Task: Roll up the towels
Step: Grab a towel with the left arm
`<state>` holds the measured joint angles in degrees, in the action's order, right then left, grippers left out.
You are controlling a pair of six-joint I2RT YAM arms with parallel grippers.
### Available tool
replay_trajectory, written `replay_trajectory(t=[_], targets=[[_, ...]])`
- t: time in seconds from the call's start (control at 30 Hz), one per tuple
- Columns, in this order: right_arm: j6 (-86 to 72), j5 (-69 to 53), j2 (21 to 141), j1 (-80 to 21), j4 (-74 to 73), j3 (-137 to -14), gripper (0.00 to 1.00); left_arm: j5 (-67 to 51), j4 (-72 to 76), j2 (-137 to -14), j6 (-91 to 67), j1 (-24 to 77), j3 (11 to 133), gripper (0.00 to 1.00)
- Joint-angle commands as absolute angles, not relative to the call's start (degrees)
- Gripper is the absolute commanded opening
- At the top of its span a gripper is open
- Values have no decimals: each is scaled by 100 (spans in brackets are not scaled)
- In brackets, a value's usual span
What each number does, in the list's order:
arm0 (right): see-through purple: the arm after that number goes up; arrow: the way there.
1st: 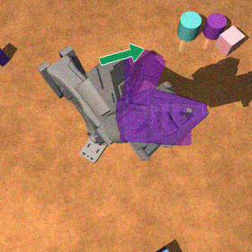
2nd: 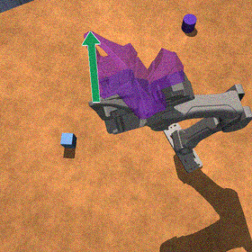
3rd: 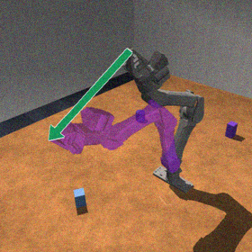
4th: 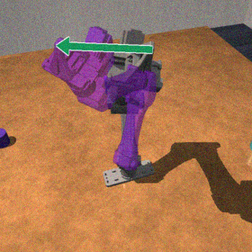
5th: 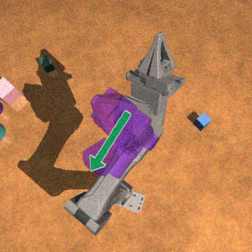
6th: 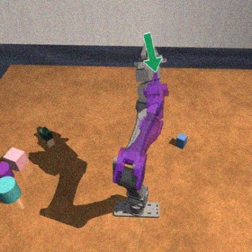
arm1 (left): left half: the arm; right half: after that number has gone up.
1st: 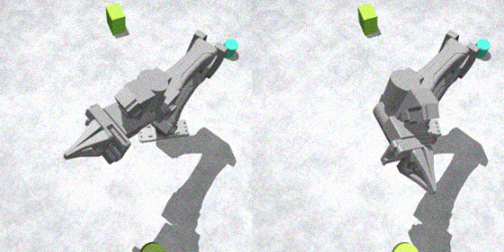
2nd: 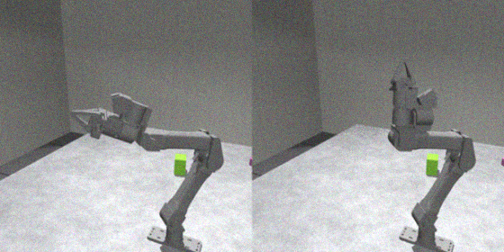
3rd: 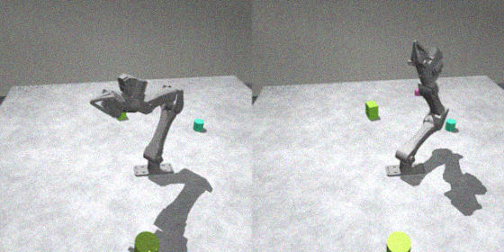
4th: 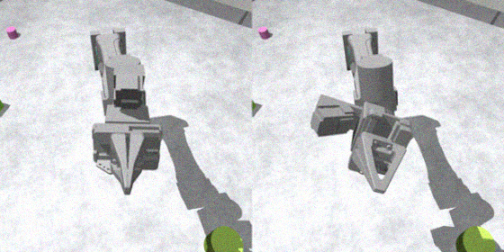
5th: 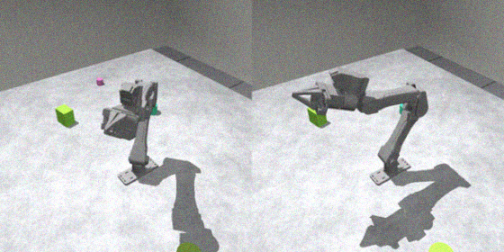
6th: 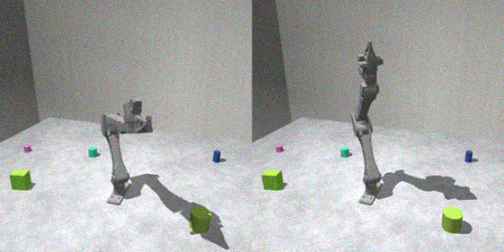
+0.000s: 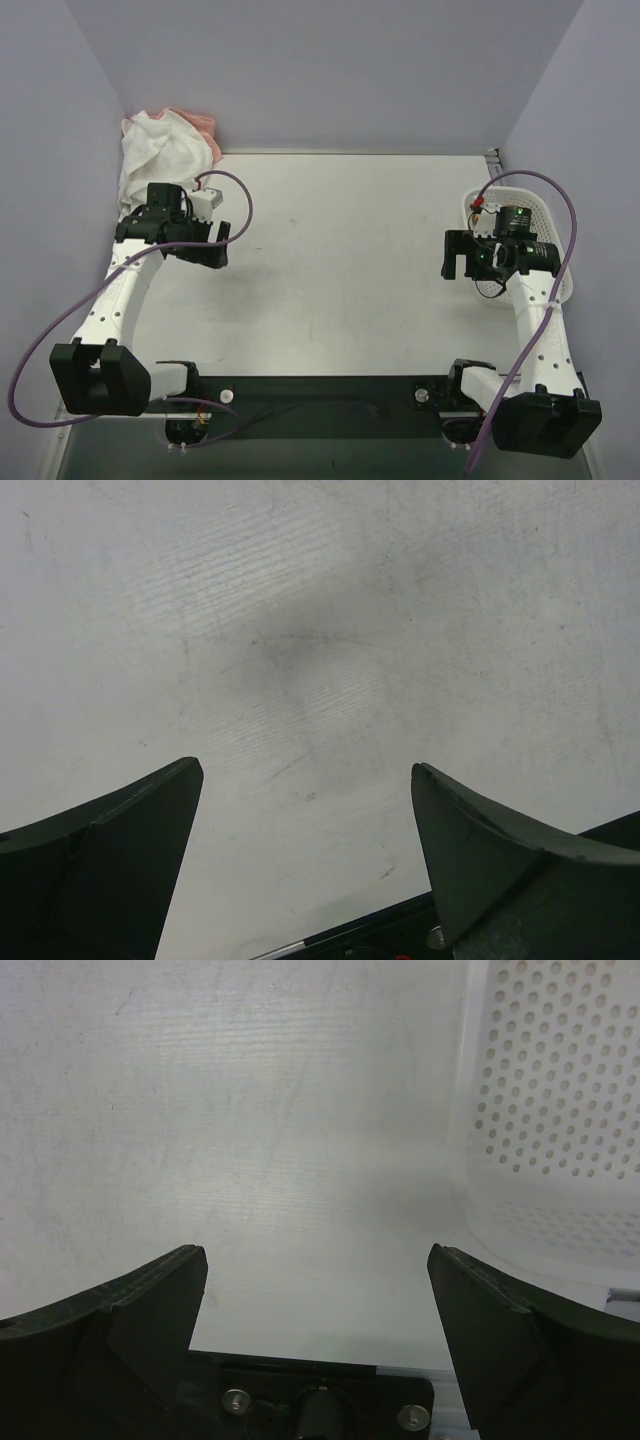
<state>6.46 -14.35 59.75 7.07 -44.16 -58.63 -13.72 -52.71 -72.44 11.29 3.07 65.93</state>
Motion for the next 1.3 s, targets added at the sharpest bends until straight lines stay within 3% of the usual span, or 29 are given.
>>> replay_trajectory(t=[0.0, 0.2, 0.6, 0.87, 1.17, 1.27], targets=[[650, -1503, 5950, 677, -4562, -5959, 100, -1301, -5264, -7434, 1537, 334, 6890, 97], [650, -1600, 6126, 677, -4623, -6020, 100, -1002, -5229, -8355, 2318, 334, 7854, 97], [729, -1635, 6345, 703, -4764, -6108, 100, 983, -4053, -10976, 4095, 255, 10080, 97], [773, -1573, 6539, 729, -4808, -6135, 100, 1432, -2710, -12505, 4807, -130, 11266, 97], [782, -1477, 6732, 756, -4834, -6196, 100, 1668, -2400, -13727, 4975, -272, 12076, 97], [809, -1503, 6759, 773, -4860, -6188, 100, 1688, -2557, -13939, 4940, -325, 12190, 90]])
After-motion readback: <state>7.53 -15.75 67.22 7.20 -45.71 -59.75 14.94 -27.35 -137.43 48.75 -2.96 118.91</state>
